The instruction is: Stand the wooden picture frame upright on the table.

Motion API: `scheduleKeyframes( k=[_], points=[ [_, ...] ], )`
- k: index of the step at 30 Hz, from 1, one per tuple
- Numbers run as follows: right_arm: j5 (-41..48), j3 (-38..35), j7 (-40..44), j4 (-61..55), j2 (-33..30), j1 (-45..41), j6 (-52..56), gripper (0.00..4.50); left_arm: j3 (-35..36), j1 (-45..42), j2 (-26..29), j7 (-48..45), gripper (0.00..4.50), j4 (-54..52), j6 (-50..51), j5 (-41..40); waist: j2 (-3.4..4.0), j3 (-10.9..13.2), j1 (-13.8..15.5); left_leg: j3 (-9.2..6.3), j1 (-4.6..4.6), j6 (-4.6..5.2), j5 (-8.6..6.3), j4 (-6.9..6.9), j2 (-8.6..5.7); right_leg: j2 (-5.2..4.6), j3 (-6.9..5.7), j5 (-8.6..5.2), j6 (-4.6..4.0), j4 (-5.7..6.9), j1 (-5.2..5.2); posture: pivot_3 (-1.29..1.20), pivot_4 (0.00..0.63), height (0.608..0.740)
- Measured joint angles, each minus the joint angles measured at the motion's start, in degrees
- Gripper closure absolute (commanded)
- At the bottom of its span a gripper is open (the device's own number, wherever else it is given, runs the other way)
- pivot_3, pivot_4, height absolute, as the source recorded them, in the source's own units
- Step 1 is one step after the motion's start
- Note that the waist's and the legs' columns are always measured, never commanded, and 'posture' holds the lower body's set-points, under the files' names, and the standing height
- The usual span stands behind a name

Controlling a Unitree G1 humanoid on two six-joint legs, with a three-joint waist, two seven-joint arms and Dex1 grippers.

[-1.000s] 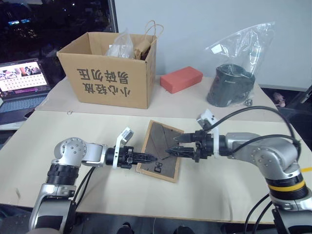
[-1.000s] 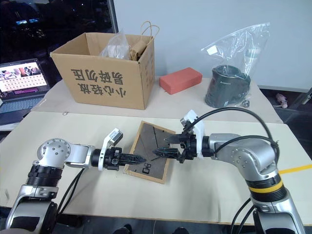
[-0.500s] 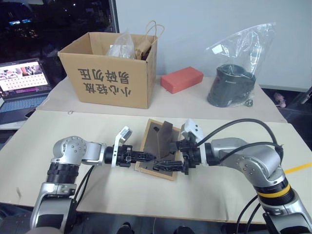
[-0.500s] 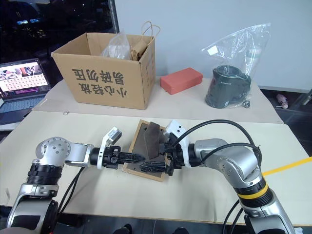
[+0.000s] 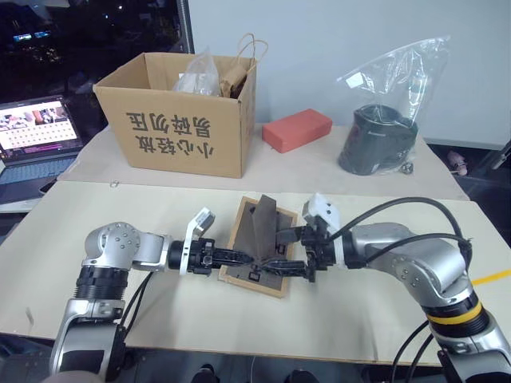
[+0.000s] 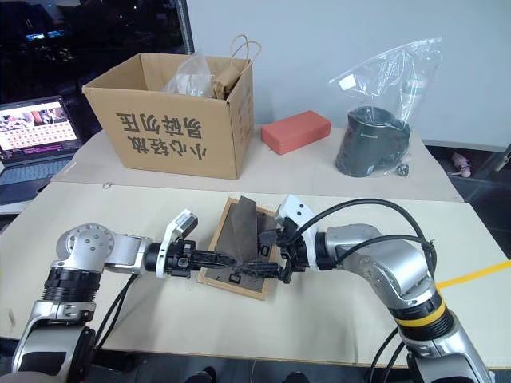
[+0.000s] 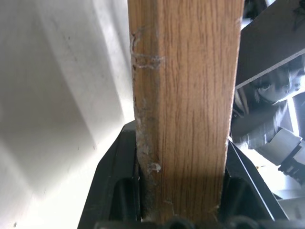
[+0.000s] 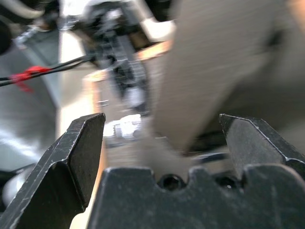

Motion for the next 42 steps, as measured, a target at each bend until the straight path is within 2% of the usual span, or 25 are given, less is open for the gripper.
scheduleKeyframes(
  k=[7,11,12,15,17,19,21,27,32,38,42],
  points=[
    [-5.3,-2.9,2.5,3.4,-7.3,3.6,-5.9,0.03,0.0,-0.2,2.1,-2.7,3.34,1.0,0.0,-0.5,-0.01,0.0,0.2,0.00,-0.02,0.01,0.00,-0.01,-0.01,-0.01,0.00,-0.01,0.02,-0.04,0.00,0.00,0.150,0.740],
    [-11.8,-3.5,6.5,3.2,-12.0,8.4,-18.0,0.03,-0.1,-0.9,2.9,-3.8,3.34,2.5,0.0,-0.5,-0.01,0.0,0.1,0.00,-0.02,0.01,-0.01,-0.01,0.00,0.00,0.00,-0.08,0.13,-0.03,-0.01,0.00,0.150,0.740],
    [-16.4,-3.0,5.9,3.7,-12.6,10.1,-25.6,0.03,-0.3,-1.0,3.1,-4.5,3.34,2.5,0.0,-0.7,-0.01,0.0,0.0,0.00,-0.02,0.01,-0.01,-0.01,-0.01,0.00,0.00,-0.11,0.18,-0.03,-0.03,0.00,0.150,0.740],
    [-33.5,-0.9,-2.5,9.4,-11.8,12.3,-50.5,0.03,-0.9,-1.0,3.2,-5.7,3.34,2.5,0.0,-2.0,-0.01,0.0,-0.3,0.02,-0.01,-0.01,0.00,0.02,-0.01,0.00,0.01,-0.22,0.38,-0.01,-0.06,0.00,0.150,0.740],
    [-48.0,0.1,-14.1,12.9,-11.2,13.2,-68.3,0.03,-1.3,-1.1,3.0,-5.9,3.34,3.3,0.0,-2.2,-0.01,0.0,-0.3,0.04,-0.02,-0.04,0.02,-0.01,-0.01,0.00,0.04,-0.22,0.37,0.02,-0.13,0.00,0.150,0.740],
    [-58.5,0.1,-24.0,14.6,-9.8,13.5,-80.3,0.03,-1.4,-1.1,2.6,-5.9,3.34,4.0,0.0,-2.2,-0.01,0.0,-0.2,0.04,-0.02,-0.04,0.02,-0.03,-0.01,0.00,0.04,-0.19,0.33,0.02,-0.13,0.00,0.150,0.740],
    [-65.4,0.6,-31.1,16.2,-7.2,13.7,-87.1,0.03,-1.8,-1.1,2.5,-5.8,3.34,4.0,0.0,-2.2,-0.01,0.0,-0.2,0.04,-0.02,-0.04,0.03,-0.02,-0.01,0.00,0.05,-0.02,0.03,0.02,-0.09,0.00,0.150,0.740],
    [-79.0,2.7,-41.5,23.4,-2.2,12.2,-93.5,0.03,-1.8,-1.1,2.9,-5.4,3.34,4.3,0.1,-1.4,-0.01,0.0,-0.3,0.03,0.01,-0.06,0.05,0.01,-0.01,0.00,0.05,0.01,-0.01,0.06,-0.03,0.00,0.150,0.740],
    [-84.2,6.2,-44.4,26.2,0.3,9.9,-95.0,0.03,-2.3,-1.1,1.9,-5.3,3.34,3.5,0.1,-1.3,-0.01,0.0,-0.3,0.02,0.03,-0.06,0.05,0.01,-0.01,0.00,0.03,0.01,-0.01,0.05,0.04,0.00,0.150,0.740],
    [-88.1,6.1,-51.1,30.6,-0.8,9.9,-95.8,0.03,-2.6,-0.9,4.0,-5.3,3.34,2.7,0.1,-1.8,-0.01,0.0,-0.3,0.02,0.06,-0.05,0.05,0.00,-0.01,-0.01,0.04,0.01,-0.02,0.06,0.06,0.00,0.150,0.740],
    [-89.4,6.4,-53.5,30.5,1.1,9.3,-95.9,1.02,-3.3,0.5,3.9,-6.0,3.34,-0.7,0.0,-1.9,-0.01,0.0,-0.6,0.02,0.11,-0.05,0.06,0.01,-0.01,-0.01,0.04,0.02,-0.02,0.10,0.12,0.00,0.150,0.740]
  ],
)
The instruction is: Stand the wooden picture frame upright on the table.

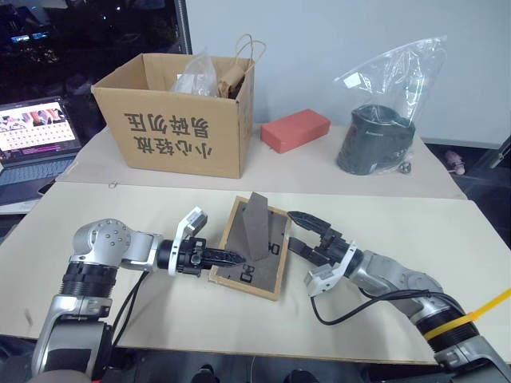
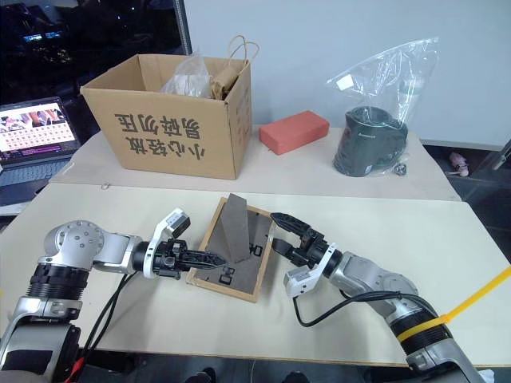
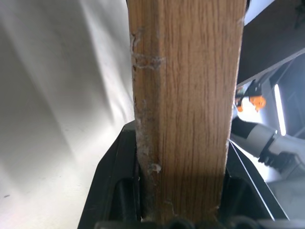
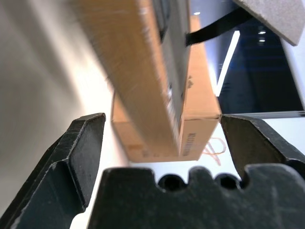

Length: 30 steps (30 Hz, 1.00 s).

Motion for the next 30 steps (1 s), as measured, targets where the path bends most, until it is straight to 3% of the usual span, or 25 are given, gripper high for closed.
scheduleKeyframes(
  k=[5,9,11,15,18,21,24,26,30],
  points=[
    [-0.7,0.1,-0.7,0.3,1.1,-0.1,0.0,2.83,0.4,0.1,0.6,-1.1,3.34,-0.6,0.0,-1.0,0.00,0.0,-0.2,0.00,0.11,0.01,0.00,0.00,0.00,0.00,0.00,0.00,0.00,0.00,0.10,0.00,0.150,0.740],
    [-1.3,-0.1,-2.4,0.2,1.3,-0.5,0.0,3.12,0.9,0.2,0.7,-1.6,3.34,0.5,0.0,-2.3,0.00,0.0,-0.4,-0.01,0.13,0.01,0.00,0.00,0.00,0.00,0.00,0.00,0.00,0.03,0.11,0.00,0.150,0.740],
    [-1.4,-0.1,-2.6,0.1,1.4,-0.5,0.0,3.12,0.8,0.2,1.0,-1.4,2.34,0.5,0.0,-3.2,0.00,0.0,-0.5,-0.01,0.14,0.01,0.00,0.00,0.00,0.00,0.00,0.00,0.00,0.04,0.11,0.00,0.150,0.740],
    [-1.0,0.1,-2.0,-0.4,2.2,0.3,0.1,3.29,0.8,-0.1,1.5,0.2,0.83,-1.3,0.0,-4.5,0.00,0.0,-0.6,-0.01,0.16,0.01,0.00,0.00,0.00,0.00,0.01,0.00,0.00,0.04,0.13,0.00,0.150,0.740],
    [-0.1,0.0,-1.9,-1.0,2.2,0.4,0.1,3.29,0.9,-0.4,2.8,0.8,0.00,-2.0,0.0,-3.6,0.00,0.0,-0.7,-0.01,0.21,0.01,0.00,0.00,0.00,0.00,0.02,0.00,0.00,0.07,0.15,0.00,0.150,0.740],
    [0.7,-0.1,-1.0,-0.9,2.2,0.6,0.2,3.29,1.3,-0.3,4.9,0.0,0.00,-2.3,-0.7,-2.0,0.00,0.0,-0.7,-0.01,0.22,0.01,0.00,-0.01,0.00,0.00,0.02,0.00,0.00,0.07,0.16,0.00,0.150,0.740],
    [9.0,-0.1,5.3,2.2,2.1,-0.2,0.4,3.29,4.2,4.3,12.5,-6.3,0.00,-7.8,-10.0,1.4,-0.03,0.0,-1.2,0.00,0.29,0.01,0.00,-0.10,0.01,-0.01,0.04,0.01,-0.02,0.04,0.21,0.00,0.150,0.740],
    [20.9,-0.5,14.5,7.2,2.4,-1.2,3.0,3.29,7.4,9.1,17.4,-10.2,0.00,-11.1,-19.8,6.1,-0.04,0.0,-1.3,0.01,0.39,0.01,0.00,-0.12,0.02,-0.03,0.04,0.01,-0.03,0.01,0.33,0.00,0.150,0.740],
    [45.3,-4.9,32.9,10.3,6.4,-3.7,14.3,3.30,13.1,15.9,13.6,-12.4,0.00,-12.7,-31.2,9.6,-0.14,0.1,-0.8,0.03,0.45,0.05,0.02,-0.09,0.04,-0.03,0.00,0.02,-0.04,0.03,0.43,0.00,0.150,0.740]
  ],
)
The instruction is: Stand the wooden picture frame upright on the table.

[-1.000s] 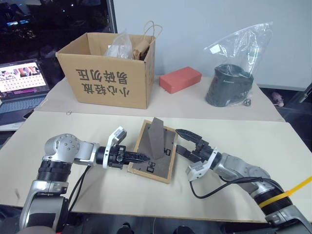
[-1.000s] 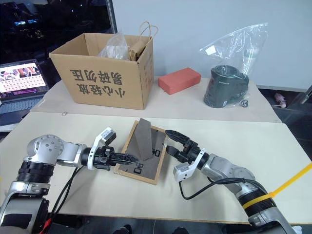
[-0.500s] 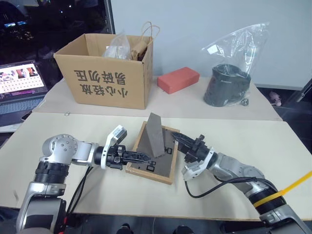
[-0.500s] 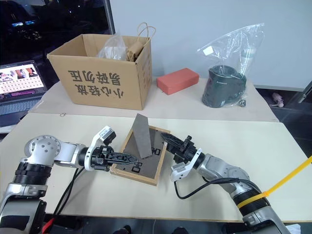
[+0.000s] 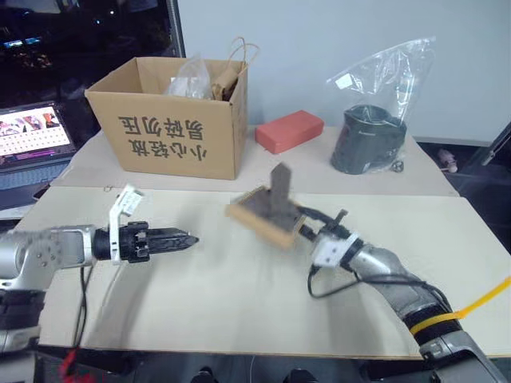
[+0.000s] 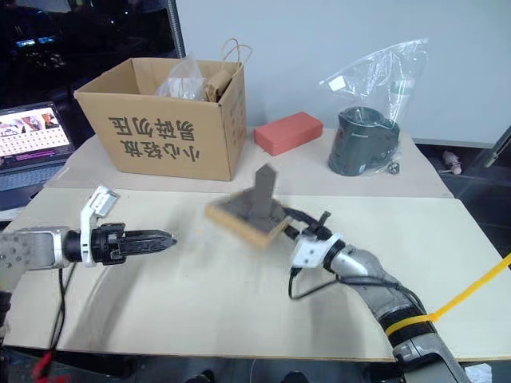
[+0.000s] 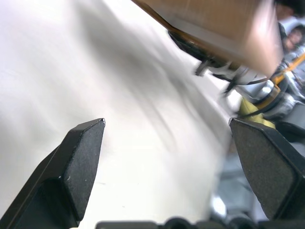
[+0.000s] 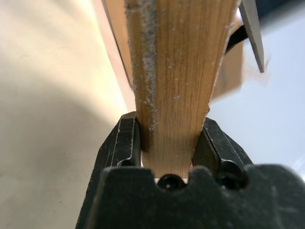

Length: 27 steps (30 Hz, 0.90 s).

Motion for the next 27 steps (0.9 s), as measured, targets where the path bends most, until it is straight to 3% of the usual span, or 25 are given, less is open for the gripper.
scheduleKeyframes(
  k=[4,9,12,18,23,27],
  points=[
    [21.5,-5.7,13.9,0.8,4.7,-4.8,21.6,3.30,1.5,2.1,-1.6,0.5,0.00,-4.0,-10.5,5.1,-0.04,0.0,0.2,0.00,-0.06,0.00,0.00,0.03,0.00,0.00,0.00,0.01,0.00,0.01,-0.05,0.00,0.150,0.740],
    [33.1,-11.5,20.6,3.1,2.5,-12.0,47.7,3.30,-0.5,7.5,-0.2,-2.9,0.00,-7.7,-23.5,14.6,-0.03,0.0,0.2,0.00,-0.07,0.01,0.00,-0.12,0.00,0.01,-0.01,-0.01,-0.02,-0.02,-0.16,0.00,0.150,0.740],
    [33.5,-11.7,22.1,5.9,2.5,-13.6,55.2,3.30,-1.9,9.0,0.4,-5.3,0.00,-7.9,-29.1,18.3,-0.03,0.0,0.2,0.02,-0.13,0.03,-0.01,-0.11,0.00,0.01,0.00,-0.02,-0.02,-0.02,-0.23,0.00,0.150,0.740],
    [33.8,-12.3,23.0,9.7,4.6,-13.6,62.8,3.30,-1.2,5.1,-1.3,-4.2,0.00,-5.9,-30.0,18.2,-0.02,0.0,0.1,0.03,-0.19,0.03,-0.01,-0.06,0.00,0.01,0.02,-0.03,0.01,-0.02,-0.27,0.00,0.150,0.740],
    [38.0,-13.8,25.3,5.7,5.0,-13.0,74.3,3.30,-1.4,3.6,-1.9,-4.2,0.00,-3.6,-30.0,19.1,-0.02,0.0,0.0,0.02,-0.17,0.04,-0.02,-0.05,0.00,0.02,0.01,-0.03,0.01,0.02,-0.25,0.00,0.150,0.740],
    [37.9,-14.1,25.4,2.6,4.6,-10.6,75.7,3.30,-1.7,2.5,-2.2,-4.2,0.00,-2.7,-30.0,19.5,-0.04,0.0,0.1,0.03,-0.17,0.05,-0.02,-0.04,0.00,0.02,0.00,-0.04,0.03,-0.02,-0.23,0.00,0.150,0.740]
  ],
)
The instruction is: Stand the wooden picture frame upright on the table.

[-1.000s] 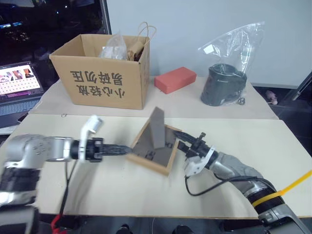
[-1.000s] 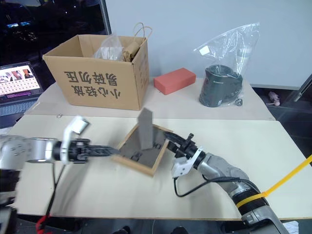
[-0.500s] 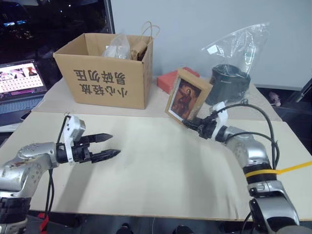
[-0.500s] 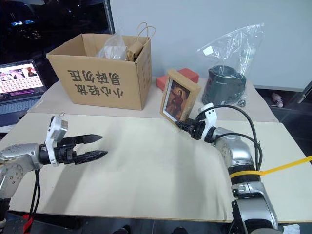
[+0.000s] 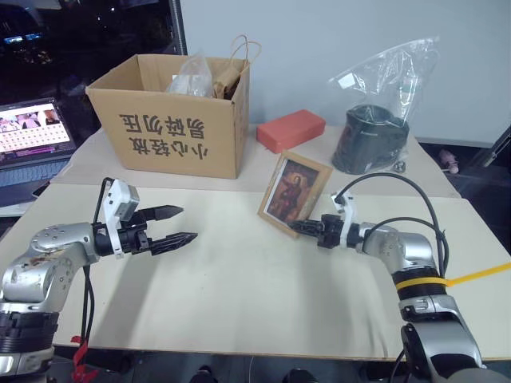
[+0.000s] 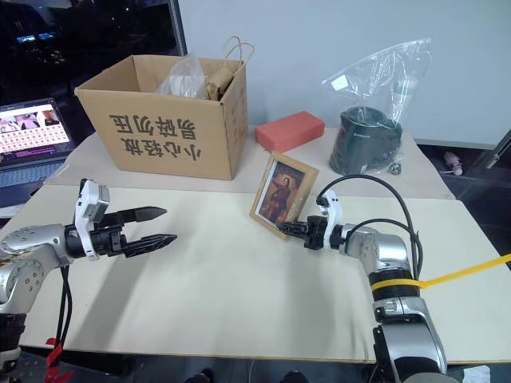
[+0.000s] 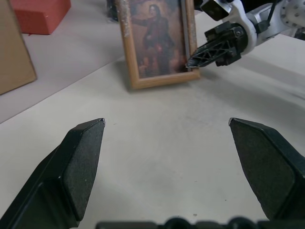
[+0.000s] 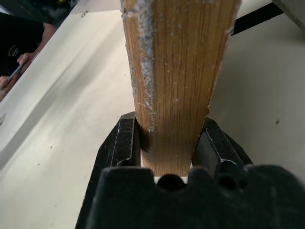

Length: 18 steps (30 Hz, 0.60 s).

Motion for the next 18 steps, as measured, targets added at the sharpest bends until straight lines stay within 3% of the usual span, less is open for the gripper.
scheduleKeyframes(
  k=[9,11,18],
  points=[
    [-1.8,1.2,0.3,-5.8,0.1,4.6,-0.9,3.30,-2.4,-3.0,-1.5,-0.1,0.00,2.2,-0.4,2.2,-0.01,0.0,-0.2,0.00,0.06,0.00,0.00,0.02,0.00,0.01,0.01,0.00,0.01,0.05,0.03,0.00,0.150,0.740],
    [-2.2,1.1,0.2,-6.5,0.2,5.2,-1.1,2.29,-2.5,-3.5,-1.5,-0.2,0.00,2.4,-0.7,2.4,-0.01,0.0,-0.2,0.00,0.06,0.00,0.00,0.02,0.00,0.01,0.01,-0.01,0.01,0.04,0.04,0.00,0.150,0.740],
    [0.5,-0.4,2.8,-8.0,-2.3,8.3,1.9,0.04,-4.2,-4.7,-2.5,-0.3,0.00,4.9,-1.4,4.4,0.00,0.0,0.2,0.00,0.01,0.00,0.00,0.05,-0.01,0.00,0.00,0.00,0.02,0.00,0.05,0.00,0.150,0.740]
  ],
)
